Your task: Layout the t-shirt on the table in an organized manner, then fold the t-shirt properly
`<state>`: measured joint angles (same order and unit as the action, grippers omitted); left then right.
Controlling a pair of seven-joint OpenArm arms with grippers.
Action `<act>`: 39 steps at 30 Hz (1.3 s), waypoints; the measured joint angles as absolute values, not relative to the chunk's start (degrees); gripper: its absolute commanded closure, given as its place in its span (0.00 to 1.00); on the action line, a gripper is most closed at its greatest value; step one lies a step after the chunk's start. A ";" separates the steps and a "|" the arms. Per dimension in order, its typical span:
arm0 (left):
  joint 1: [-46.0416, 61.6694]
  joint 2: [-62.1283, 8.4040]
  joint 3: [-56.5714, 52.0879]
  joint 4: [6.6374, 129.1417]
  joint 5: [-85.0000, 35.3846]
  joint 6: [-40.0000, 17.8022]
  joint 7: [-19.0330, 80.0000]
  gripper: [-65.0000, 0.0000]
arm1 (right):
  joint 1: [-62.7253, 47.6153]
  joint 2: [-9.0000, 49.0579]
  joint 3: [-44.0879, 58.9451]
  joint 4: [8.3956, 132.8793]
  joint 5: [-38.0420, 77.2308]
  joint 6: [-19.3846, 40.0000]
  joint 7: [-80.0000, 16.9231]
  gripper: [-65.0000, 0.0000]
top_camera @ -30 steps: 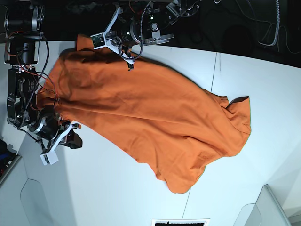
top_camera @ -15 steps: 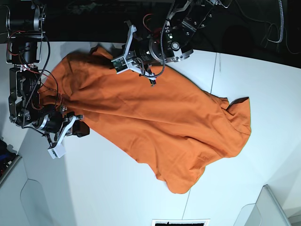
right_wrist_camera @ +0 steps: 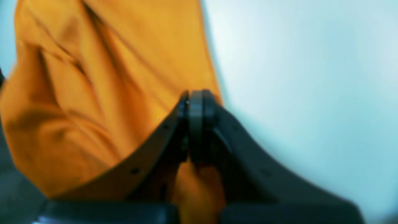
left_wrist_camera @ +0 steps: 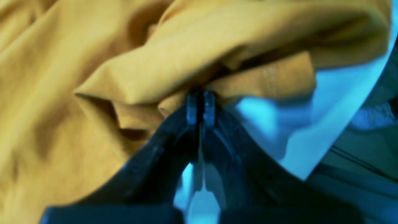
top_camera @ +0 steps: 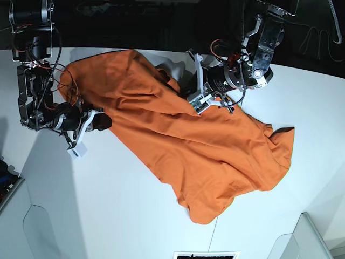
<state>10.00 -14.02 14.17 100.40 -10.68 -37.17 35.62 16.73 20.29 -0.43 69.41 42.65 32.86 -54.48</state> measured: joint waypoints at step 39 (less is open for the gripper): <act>10.15 -28.12 13.65 100.82 -36.51 -39.72 52.56 1.00 | 17.91 26.96 6.31 76.44 48.88 32.84 -55.88 1.00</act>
<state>10.15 -28.12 13.65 100.82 -36.51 -39.72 52.56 17.91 26.96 6.31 76.44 48.88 32.84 -55.88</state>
